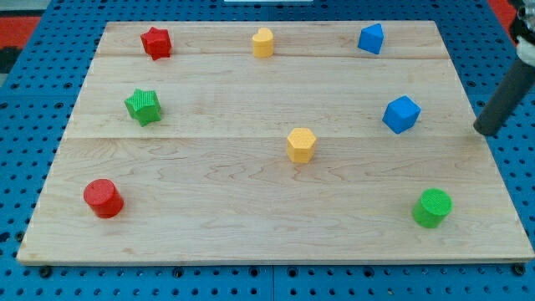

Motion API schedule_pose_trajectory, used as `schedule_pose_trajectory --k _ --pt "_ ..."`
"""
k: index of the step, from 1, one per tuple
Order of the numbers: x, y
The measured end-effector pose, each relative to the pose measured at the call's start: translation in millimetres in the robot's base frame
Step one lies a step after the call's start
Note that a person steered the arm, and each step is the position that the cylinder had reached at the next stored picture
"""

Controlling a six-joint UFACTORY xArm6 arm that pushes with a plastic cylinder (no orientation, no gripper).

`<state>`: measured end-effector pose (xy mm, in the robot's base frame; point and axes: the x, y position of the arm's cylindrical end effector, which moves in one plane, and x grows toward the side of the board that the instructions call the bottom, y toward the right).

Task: Move blue cube closer to yellow hexagon

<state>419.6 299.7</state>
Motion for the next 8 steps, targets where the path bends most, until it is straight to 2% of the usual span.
schedule_pose_trajectory --k 2,7,8 --pt "-14.6 -8.3" --pt "-14.7 -223.6" --pt "-14.7 -224.9"
